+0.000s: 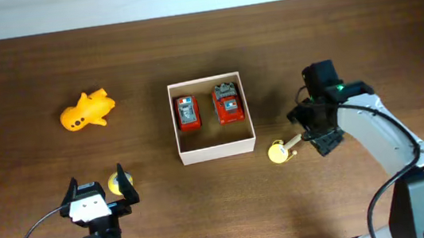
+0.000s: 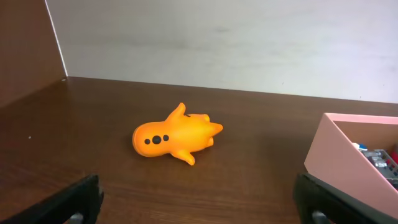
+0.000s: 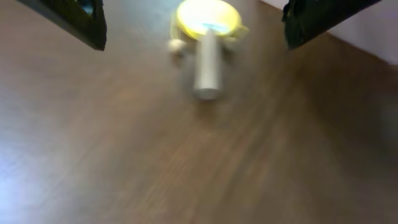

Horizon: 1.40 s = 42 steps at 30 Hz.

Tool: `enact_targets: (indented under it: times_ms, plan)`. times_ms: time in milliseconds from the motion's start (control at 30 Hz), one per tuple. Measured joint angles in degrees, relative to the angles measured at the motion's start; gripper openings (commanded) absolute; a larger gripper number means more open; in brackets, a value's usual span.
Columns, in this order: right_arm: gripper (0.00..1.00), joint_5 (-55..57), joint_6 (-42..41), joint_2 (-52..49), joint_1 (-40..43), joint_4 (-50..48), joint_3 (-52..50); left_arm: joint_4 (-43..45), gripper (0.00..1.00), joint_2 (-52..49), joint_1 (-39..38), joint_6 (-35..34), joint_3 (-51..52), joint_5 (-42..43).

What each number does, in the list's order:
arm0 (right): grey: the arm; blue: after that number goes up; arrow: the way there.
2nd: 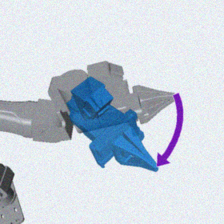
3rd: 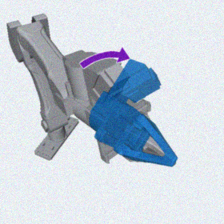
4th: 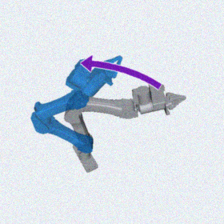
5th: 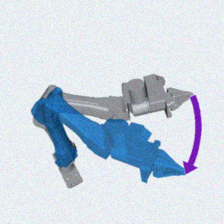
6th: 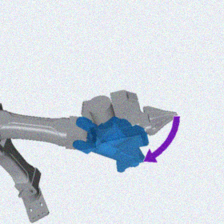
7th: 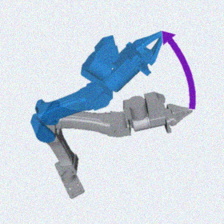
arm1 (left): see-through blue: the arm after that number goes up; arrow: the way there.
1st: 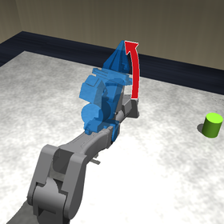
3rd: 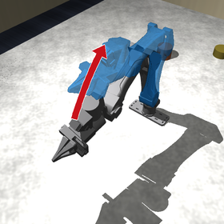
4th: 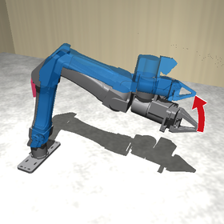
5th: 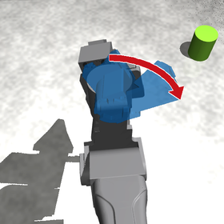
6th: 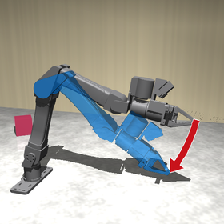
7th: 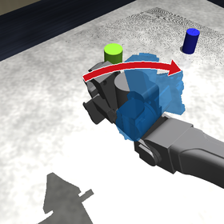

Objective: Pack container
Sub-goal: 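Lower the right gripper and close it on the yellow key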

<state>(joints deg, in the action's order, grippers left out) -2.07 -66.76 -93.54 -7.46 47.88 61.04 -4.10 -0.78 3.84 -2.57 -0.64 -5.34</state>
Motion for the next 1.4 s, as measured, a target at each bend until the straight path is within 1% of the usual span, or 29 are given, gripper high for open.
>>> enact_targets:
  times_ms: [67,167,267,400,567,700,1200,1267,1400]
  plan:
    - [0.82,0.0,-2.01,0.0,-1.16,-3.02,-0.61,0.0,0.99,0.0,0.0,0.02,0.0,0.0]
    - [0.81,0.46,-5.31,0.0,-3.45,-5.31,-1.29,0.0,0.99,0.0,0.0,0.02,0.0,0.0]
    - [0.8,0.7,-7.87,-0.07,-5.33,-6.03,-1.49,0.0,0.99,0.0,0.0,0.02,0.0,0.0]
    - [0.76,0.92,-10.73,-1.6,-7.37,-6.16,-1.49,0.0,0.99,0.0,0.0,0.0,0.0,0.0]
    - [0.73,1.2,-12.59,-4.15,-8.02,-6.19,-1.51,0.0,0.99,0.0,0.0,0.02,0.0,0.0]
    - [0.69,2.47,-12.96,-5.27,-8.02,-6.23,-1.51,0.0,0.99,0.0,0.0,0.0,0.0,0.0]
    - [0.67,8.07,-10.71,-5.86,-8.02,-7.72,-1.6,0.0,0.99,0.0,0.0,0.02,0.0,0.0]
    - [0.64,8.55,-10.58,-5.86,-8.02,-7.72,-1.6,0.0,0.99,0.0,0.0,0.0,0.0,0.0]
    - [0.63,9.18,-10.34,-5.86,-8.02,-7.72,-1.6,0.0,0.99,0.0,0.0,0.0,0.0,0.0]
